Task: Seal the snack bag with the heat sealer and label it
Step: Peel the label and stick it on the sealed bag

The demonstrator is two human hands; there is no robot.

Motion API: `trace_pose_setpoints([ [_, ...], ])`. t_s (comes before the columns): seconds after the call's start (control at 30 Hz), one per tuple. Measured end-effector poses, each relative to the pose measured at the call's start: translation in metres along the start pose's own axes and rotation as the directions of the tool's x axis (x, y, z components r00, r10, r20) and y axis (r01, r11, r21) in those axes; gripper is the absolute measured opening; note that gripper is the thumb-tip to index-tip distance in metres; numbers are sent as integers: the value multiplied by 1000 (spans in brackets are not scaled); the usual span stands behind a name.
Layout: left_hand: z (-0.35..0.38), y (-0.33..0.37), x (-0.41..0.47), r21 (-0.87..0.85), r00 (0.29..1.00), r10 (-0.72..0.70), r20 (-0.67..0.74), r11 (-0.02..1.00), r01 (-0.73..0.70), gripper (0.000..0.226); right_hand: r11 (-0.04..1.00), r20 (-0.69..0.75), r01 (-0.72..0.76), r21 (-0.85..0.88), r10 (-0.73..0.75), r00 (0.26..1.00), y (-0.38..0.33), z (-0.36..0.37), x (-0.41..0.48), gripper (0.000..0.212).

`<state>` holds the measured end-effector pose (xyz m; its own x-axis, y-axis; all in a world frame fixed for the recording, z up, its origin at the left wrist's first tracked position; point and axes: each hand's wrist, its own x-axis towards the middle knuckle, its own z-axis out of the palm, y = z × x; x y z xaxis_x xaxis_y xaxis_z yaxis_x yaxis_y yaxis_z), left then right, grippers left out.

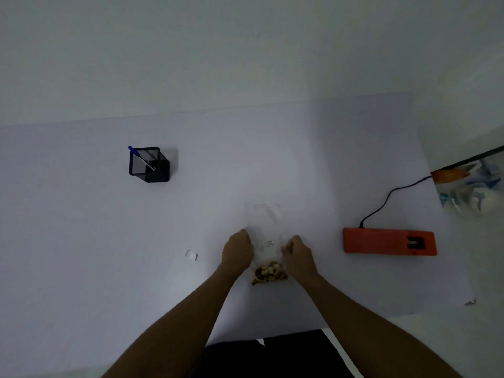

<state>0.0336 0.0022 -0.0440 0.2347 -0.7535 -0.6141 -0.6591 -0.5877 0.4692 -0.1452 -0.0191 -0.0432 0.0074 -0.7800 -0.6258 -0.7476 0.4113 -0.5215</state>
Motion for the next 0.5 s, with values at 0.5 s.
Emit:
trace_pose_setpoints([
  [0.5,12,-31,-31,-404,949,-268,168,859,314,20,894,36,-143,424,141,989,14,16,-29,15],
])
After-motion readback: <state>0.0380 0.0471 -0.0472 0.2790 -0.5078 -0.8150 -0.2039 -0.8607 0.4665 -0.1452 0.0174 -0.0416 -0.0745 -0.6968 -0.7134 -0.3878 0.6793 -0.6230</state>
